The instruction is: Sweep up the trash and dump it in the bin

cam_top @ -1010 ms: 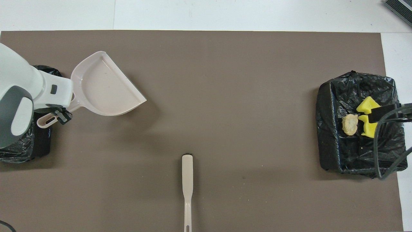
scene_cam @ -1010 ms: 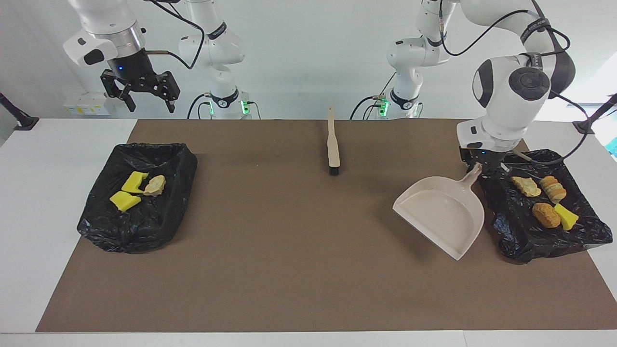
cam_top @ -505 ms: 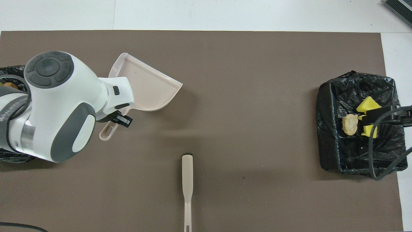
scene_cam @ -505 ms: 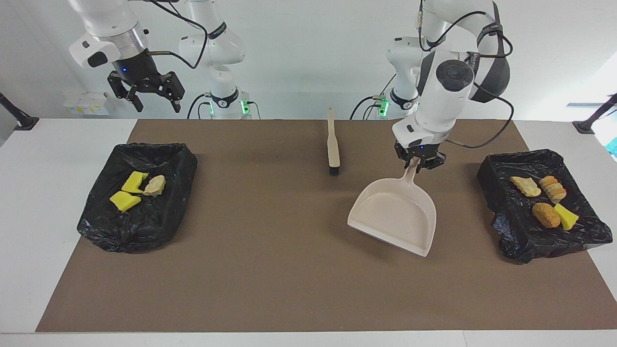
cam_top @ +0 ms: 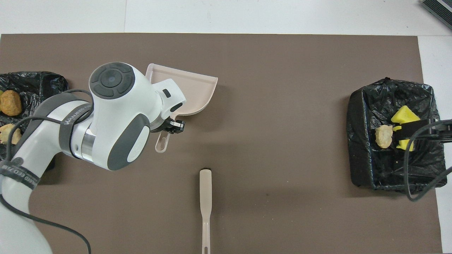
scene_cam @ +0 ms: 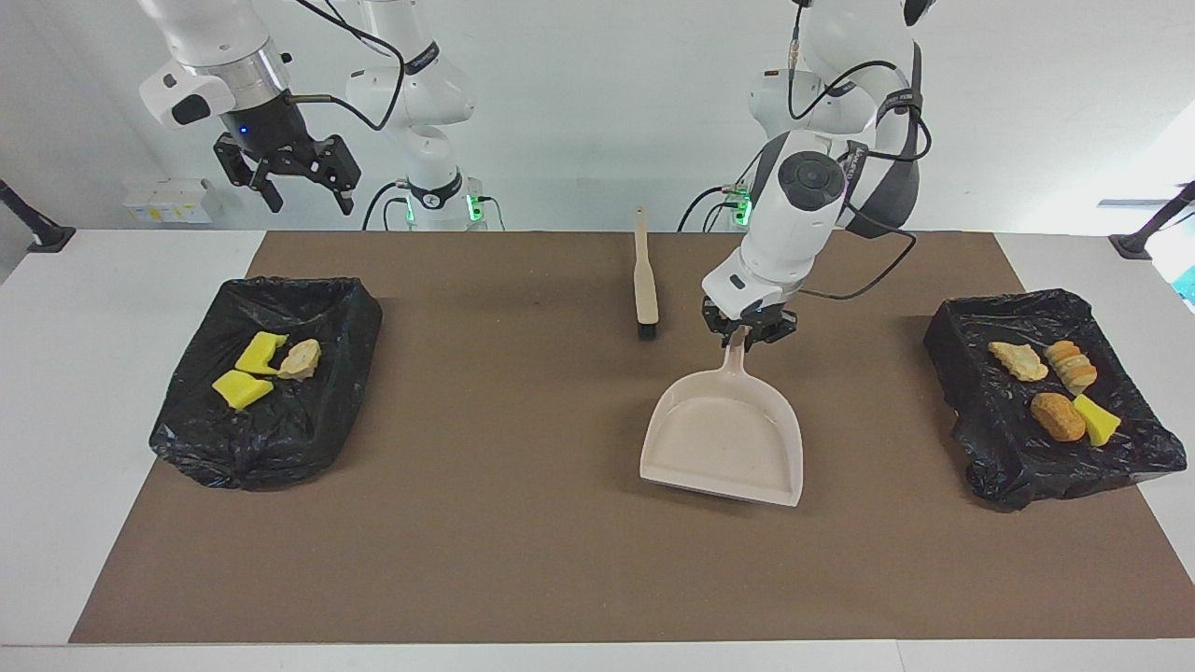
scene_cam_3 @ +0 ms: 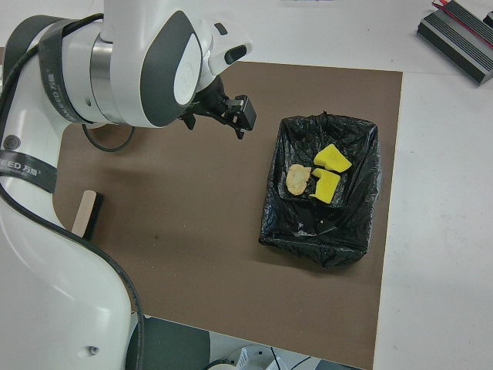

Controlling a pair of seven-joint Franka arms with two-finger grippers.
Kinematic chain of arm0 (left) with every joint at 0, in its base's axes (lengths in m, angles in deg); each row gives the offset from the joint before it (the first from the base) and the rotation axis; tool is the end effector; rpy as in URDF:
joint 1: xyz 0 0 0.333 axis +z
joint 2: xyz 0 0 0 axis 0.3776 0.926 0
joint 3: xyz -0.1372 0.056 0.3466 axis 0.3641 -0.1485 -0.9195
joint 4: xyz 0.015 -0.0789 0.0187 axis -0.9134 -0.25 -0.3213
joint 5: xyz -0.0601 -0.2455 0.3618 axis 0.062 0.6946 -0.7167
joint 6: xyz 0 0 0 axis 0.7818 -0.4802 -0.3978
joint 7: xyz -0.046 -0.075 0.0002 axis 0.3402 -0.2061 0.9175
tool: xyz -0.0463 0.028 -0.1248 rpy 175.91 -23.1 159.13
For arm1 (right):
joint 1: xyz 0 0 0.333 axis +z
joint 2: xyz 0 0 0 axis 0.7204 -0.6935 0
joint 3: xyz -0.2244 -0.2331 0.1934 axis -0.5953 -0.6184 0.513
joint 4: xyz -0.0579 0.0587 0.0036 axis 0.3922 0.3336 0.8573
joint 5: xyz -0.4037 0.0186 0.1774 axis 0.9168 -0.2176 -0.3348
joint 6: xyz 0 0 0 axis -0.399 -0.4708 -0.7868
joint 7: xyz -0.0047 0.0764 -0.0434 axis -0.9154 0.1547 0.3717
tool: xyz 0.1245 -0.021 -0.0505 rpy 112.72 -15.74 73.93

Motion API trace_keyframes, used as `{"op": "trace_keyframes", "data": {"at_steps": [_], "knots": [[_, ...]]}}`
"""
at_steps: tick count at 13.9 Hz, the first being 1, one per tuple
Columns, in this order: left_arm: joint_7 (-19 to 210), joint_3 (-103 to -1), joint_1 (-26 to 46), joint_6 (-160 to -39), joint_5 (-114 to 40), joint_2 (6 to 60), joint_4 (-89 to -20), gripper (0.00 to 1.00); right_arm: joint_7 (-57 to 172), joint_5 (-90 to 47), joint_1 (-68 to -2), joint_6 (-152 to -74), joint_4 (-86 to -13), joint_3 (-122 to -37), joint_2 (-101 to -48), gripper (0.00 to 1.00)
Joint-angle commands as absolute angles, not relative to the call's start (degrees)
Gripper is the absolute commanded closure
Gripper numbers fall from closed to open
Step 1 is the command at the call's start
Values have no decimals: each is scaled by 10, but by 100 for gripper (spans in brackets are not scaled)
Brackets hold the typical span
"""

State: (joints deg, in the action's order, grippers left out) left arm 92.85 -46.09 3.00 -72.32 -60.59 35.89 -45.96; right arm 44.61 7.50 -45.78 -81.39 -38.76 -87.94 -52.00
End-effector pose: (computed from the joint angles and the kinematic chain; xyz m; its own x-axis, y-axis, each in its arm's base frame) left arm 0.5997 -0.3133 0.4487 0.9669 -0.2502 -0.0496 -0.2478 -0.9675 0.0496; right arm 0.5489 -0.0026 0.6936 0.9963 -0.0851 -0.0088 -0.0853 -0.9960 -0.0250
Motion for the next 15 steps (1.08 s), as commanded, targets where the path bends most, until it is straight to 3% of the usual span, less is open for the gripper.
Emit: {"op": "trace_keyframes", "data": {"at_steps": [1, 3, 15], "knots": [[1000, -472, -14, -749, -596, 404, -428, 100, 441, 64, -461, -826, -401, -876, -510, 0], [1031, -472, -22, -752, -595, 421, -401, 100, 441, 64, -462, -826, -401, -877, -510, 0], [1093, -473, -61, -814, -587, 454, -403, 100, 443, 77, -466, -821, -405, -878, -507, 0]]}}
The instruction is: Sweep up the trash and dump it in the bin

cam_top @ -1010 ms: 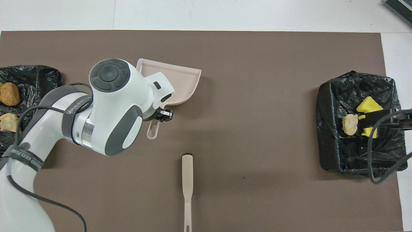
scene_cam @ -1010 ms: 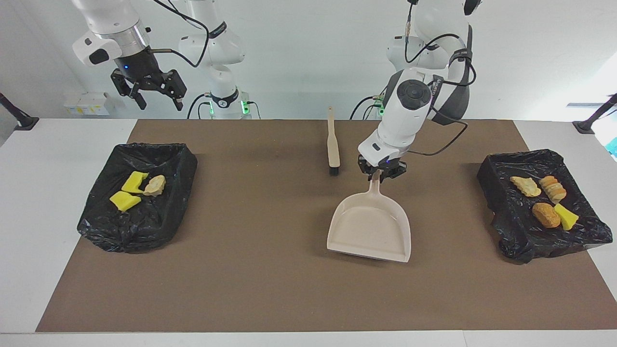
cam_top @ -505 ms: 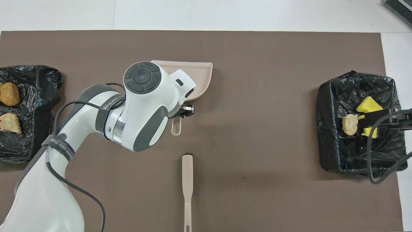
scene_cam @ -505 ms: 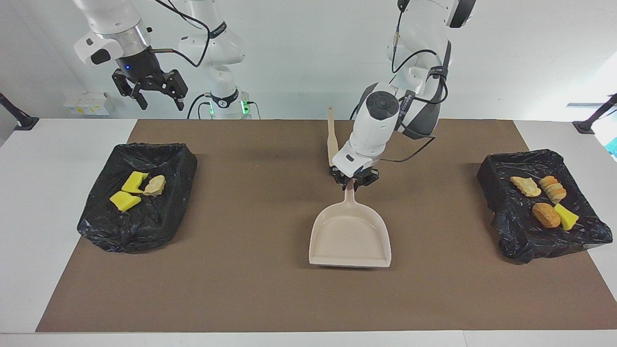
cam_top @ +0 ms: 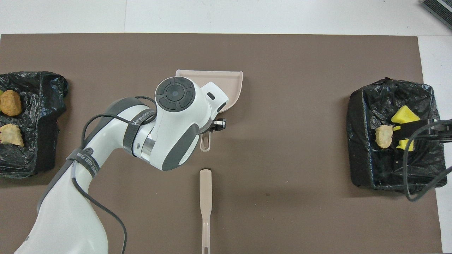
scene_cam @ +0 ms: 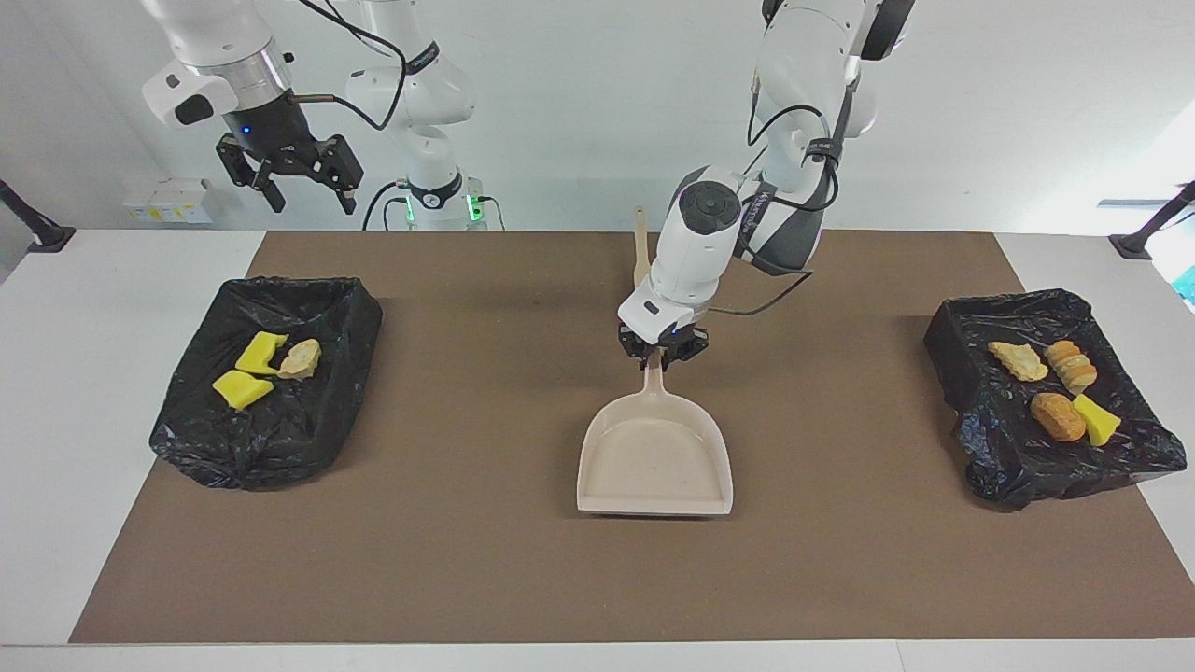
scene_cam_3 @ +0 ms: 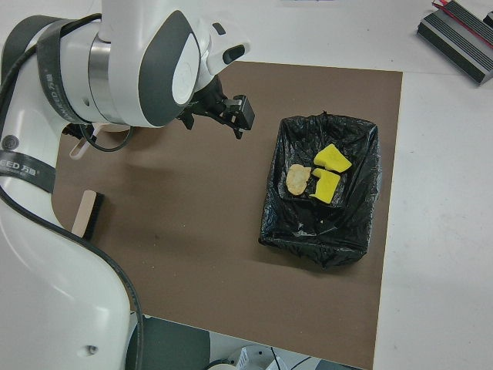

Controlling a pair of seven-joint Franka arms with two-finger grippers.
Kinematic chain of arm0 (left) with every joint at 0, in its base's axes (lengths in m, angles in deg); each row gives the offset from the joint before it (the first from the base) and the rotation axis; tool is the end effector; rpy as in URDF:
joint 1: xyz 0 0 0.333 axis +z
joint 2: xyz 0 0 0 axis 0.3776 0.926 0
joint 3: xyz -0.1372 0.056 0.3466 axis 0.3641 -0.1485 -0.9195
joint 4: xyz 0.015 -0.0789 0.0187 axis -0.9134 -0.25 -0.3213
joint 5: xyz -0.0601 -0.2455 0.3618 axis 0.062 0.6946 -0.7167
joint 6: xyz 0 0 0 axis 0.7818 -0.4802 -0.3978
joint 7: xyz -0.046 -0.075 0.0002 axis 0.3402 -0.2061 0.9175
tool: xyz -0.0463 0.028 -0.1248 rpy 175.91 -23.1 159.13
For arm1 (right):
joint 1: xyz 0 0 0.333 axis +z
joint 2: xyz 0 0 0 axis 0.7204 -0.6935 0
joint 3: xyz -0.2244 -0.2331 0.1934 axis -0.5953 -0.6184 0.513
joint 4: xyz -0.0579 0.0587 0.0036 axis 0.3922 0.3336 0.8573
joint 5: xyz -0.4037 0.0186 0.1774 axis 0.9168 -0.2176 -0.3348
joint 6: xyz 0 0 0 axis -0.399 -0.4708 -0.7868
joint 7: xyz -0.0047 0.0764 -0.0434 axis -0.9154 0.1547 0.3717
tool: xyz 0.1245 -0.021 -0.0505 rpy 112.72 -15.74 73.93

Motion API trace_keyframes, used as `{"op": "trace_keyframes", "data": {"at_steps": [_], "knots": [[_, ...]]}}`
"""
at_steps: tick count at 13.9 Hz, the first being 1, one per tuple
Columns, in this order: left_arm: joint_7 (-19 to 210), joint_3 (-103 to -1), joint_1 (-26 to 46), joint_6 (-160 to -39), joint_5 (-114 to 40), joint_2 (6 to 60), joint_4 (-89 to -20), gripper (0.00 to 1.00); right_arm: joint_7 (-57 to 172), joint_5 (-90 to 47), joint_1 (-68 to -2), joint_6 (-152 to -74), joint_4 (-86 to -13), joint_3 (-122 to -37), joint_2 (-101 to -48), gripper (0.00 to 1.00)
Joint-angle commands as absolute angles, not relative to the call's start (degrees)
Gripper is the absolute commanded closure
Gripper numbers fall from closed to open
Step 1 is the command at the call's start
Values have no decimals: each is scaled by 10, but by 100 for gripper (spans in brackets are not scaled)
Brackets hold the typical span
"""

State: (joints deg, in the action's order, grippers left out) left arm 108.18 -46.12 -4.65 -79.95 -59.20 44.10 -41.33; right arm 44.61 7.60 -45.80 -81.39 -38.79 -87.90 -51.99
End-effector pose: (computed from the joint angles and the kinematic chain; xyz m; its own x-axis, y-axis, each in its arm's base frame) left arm 0.5963 -0.4171 0.4025 0.9952 -0.0966 -0.0181 -0.0942 -0.9901 0.1044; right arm 0.5488 -0.0026 0.6934 0.9963 -0.0849 -0.0090 -0.0851 -0.9961 -0.0231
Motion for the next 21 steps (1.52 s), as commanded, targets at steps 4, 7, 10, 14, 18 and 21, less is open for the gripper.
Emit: {"op": "trace_keyframes", "data": {"at_steps": [4, 7, 10, 14, 18, 21], "knots": [[1093, -473, -56, -809, -590, 454, -404, 100, 437, 77, -466, -827, -419, -879, -505, 0], [1093, -475, -51, -810, -590, 454, -410, 95, 439, 77, -466, -827, -422, -879, -505, 0], [1094, -475, -51, -813, -590, 454, -415, 88, 437, 77, -465, -827, -423, -878, -505, 0], [1093, -475, -52, -812, -591, 452, -420, 83, 441, 69, -464, -821, -416, -878, -510, 0], [1092, -475, -52, -813, -591, 452, -420, 82, 441, 69, -464, -821, -416, -878, -510, 0], [1087, -475, -52, -816, -591, 452, -420, 80, 441, 69, -464, -821, -416, -878, -510, 0]]}}
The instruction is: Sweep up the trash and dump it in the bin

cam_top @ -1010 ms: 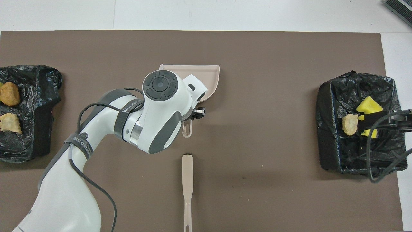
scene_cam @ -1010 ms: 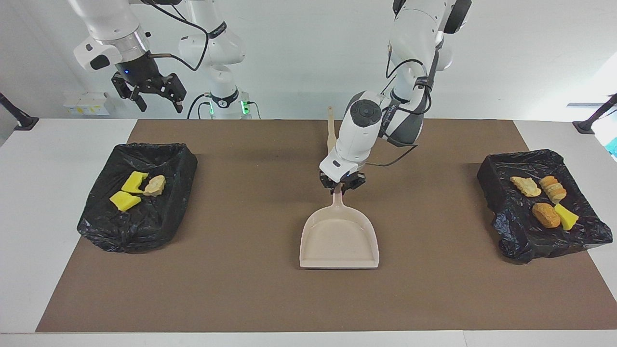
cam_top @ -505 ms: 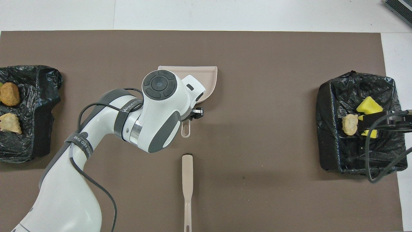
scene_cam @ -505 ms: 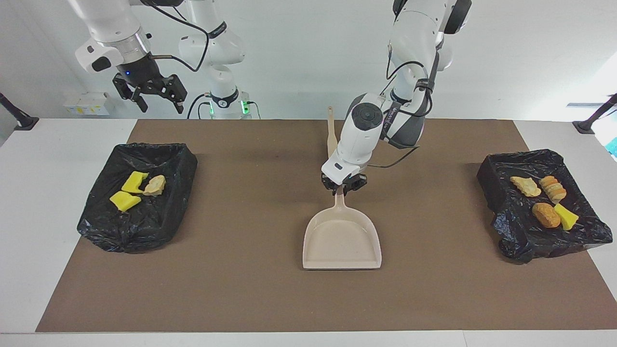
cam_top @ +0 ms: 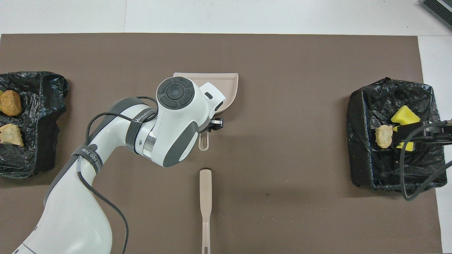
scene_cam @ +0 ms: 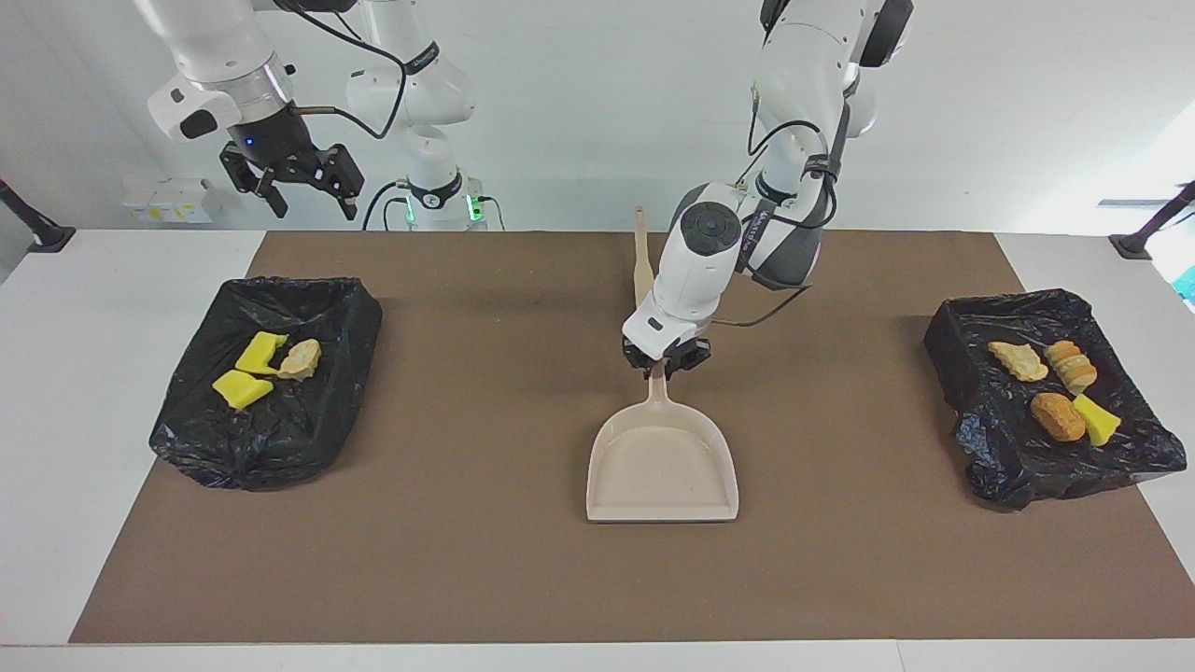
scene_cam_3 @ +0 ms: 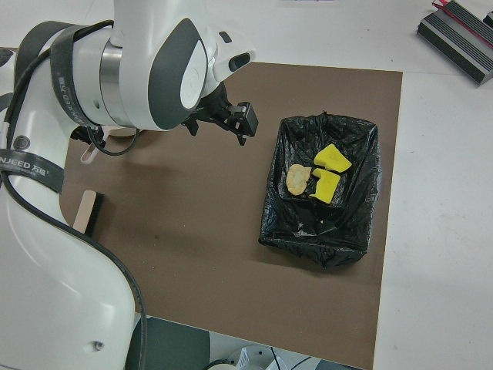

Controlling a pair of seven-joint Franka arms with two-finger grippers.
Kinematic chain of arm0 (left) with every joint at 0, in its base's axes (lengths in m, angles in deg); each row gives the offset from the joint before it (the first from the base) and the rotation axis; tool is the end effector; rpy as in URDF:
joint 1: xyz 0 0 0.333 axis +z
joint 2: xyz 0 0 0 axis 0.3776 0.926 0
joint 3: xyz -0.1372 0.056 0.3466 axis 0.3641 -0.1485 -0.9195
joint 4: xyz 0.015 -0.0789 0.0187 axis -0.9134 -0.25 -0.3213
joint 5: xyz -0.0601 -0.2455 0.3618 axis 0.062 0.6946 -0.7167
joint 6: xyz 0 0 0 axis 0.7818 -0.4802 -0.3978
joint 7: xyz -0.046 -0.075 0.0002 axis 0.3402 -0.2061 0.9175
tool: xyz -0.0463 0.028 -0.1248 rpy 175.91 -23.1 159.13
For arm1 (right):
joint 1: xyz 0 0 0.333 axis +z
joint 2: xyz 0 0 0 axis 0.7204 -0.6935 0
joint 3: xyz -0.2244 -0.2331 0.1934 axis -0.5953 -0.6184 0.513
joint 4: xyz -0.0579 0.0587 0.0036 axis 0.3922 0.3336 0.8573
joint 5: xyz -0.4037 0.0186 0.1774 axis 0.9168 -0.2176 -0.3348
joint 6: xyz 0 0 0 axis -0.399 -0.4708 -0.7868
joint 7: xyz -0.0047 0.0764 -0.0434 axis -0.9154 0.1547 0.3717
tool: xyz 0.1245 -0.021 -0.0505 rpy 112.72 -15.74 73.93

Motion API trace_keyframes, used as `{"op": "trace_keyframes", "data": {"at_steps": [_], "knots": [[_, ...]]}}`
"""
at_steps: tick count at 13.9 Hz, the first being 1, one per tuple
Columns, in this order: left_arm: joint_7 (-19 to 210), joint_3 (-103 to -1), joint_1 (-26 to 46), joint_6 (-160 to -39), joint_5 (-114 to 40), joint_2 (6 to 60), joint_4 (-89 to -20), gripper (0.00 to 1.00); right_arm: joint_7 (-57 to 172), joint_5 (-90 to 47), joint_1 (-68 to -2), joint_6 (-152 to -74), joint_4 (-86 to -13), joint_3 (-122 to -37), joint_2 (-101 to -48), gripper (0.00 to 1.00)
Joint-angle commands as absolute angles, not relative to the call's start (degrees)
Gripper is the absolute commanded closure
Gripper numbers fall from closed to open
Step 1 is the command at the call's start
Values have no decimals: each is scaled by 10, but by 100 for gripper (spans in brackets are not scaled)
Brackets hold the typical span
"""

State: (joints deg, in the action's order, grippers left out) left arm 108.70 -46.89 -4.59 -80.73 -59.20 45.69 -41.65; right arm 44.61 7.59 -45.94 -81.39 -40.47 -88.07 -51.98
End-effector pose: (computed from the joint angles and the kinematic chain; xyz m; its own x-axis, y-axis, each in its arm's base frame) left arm 0.6035 -0.4101 0.3803 0.9967 -0.0727 -0.0358 -0.0692 -0.9933 0.0928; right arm 0.5478 -0.0056 0.6785 0.9952 -0.0902 -0.0381 -0.0911 -0.9956 -0.0215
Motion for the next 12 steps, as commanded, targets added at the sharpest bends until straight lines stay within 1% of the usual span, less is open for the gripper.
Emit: {"op": "trace_keyframes", "data": {"at_steps": [1, 4, 6, 7, 9, 10, 12], "knots": [[1087, -475, -52, -816, -591, 453, -420, 78, 441, 69, -464, -821, -416, -878, -510, 0], [1087, -475, -53, -816, -592, 452, -419, 77, 441, 69, -464, -821, -416, -878, -510, 0], [1086, -475, -53, -816, -593, 453, -418, 70, 441, 69, -464, -821, -416, -878, -510, 0], [1080, -475, -53, -814, -594, 452, -418, 69, 441, 69, -464, -821, -416, -878, -510, 0], [1070, -475, -52, -814, -593, 451, -418, 64, 440, 76, -466, -823, -416, -879, -511, 0], [1066, -475, -52, -813, -593, 451, -417, 59, 441, 75, -467, -822, -416, -879, -511, 0], [1065, -475, -51, -812, -593, 450, -417, 55, 441, 76, -467, -821, -414, -879, -511, 0]]}}
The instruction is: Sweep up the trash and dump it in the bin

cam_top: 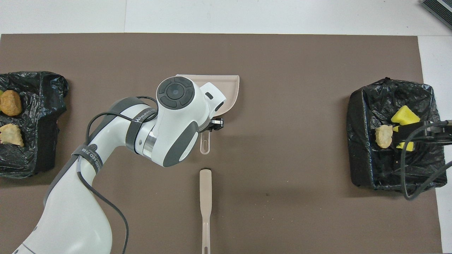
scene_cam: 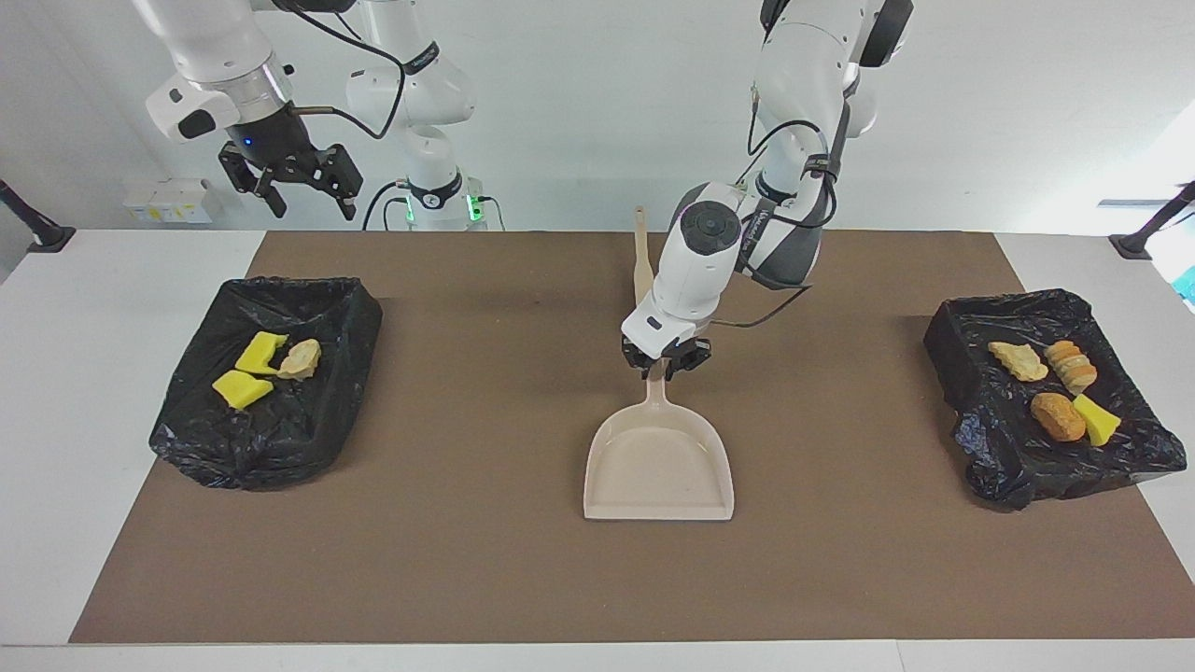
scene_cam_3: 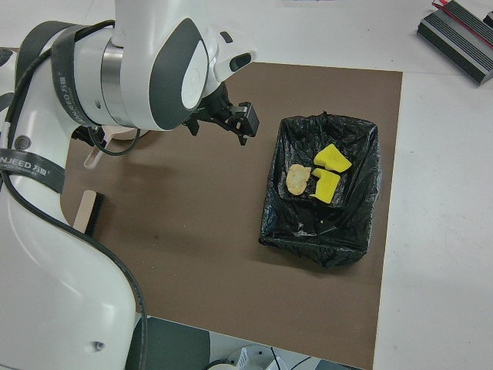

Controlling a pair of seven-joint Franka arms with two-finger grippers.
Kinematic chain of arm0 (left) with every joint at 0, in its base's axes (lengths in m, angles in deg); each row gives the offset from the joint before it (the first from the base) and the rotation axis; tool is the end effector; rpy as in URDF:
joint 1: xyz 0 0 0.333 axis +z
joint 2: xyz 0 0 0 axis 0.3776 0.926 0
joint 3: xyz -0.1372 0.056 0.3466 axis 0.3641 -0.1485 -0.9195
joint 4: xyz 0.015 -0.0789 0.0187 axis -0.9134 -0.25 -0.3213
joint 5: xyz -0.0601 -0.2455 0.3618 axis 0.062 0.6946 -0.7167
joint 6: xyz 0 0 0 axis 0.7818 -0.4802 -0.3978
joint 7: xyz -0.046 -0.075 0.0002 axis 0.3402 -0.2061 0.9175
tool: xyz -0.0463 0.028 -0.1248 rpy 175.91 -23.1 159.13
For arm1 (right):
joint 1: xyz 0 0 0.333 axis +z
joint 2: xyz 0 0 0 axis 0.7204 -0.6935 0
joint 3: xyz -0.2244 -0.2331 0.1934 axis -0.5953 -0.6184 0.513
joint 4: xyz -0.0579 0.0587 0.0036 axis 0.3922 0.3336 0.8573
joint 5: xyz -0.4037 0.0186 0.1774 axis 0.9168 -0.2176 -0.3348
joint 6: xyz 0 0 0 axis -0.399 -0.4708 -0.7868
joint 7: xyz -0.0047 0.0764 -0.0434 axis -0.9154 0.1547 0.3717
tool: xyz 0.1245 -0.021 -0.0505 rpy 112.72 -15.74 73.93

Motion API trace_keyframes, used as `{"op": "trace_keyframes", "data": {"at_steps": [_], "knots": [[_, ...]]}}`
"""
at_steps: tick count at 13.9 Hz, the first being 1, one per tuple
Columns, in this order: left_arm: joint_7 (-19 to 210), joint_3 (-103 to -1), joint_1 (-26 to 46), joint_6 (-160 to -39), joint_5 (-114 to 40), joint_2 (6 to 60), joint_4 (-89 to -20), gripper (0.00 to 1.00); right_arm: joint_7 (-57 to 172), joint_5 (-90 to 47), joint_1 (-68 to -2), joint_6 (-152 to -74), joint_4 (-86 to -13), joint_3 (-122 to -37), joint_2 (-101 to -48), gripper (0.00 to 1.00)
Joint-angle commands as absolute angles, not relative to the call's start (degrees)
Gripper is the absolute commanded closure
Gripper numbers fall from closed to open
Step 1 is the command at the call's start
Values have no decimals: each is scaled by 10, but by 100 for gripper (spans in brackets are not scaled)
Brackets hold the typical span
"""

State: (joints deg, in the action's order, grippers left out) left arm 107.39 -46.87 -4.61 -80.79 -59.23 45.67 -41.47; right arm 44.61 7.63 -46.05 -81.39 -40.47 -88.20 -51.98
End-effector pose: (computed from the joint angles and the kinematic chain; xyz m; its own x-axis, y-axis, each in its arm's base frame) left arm 0.6041 -0.4110 0.3823 0.9949 -0.0962 -0.0295 -0.0929 -0.9911 0.0954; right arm 0.5478 -0.0081 0.6785 0.9948 -0.0944 -0.0381 -0.0953 -0.9952 -0.0210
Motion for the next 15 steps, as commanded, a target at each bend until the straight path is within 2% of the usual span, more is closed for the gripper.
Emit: {"op": "trace_keyframes", "data": {"at_steps": [1, 3, 5, 6, 11, 15], "knots": [[1065, -475, -51, -812, -593, 449, -416, 51, 442, 78, -466, -820, -414, -878, -511, 0], [1063, -479, -50, -812, -593, 444, -414, 43, 442, 82, -464, -820, -398, -877, -511, 0], [1056, -479, -28, -808, -593, 434, -411, 28, 442, 87, -464, -820, -397, -876, -511, 0], [1031, -479, -18, -805, -592, 427, -412, 2, 442, 87, -464, -820, -397, -876, -511, 0], [910, -479, 70, -784, -592, 371, -412, 0, 441, 84, -466, -820, -397, -878, -511, 0], [863, -480, 122, -704, -593, 306, -407, 0, 440, 84, -467, -819, -397, -879, -511, 0]]}}
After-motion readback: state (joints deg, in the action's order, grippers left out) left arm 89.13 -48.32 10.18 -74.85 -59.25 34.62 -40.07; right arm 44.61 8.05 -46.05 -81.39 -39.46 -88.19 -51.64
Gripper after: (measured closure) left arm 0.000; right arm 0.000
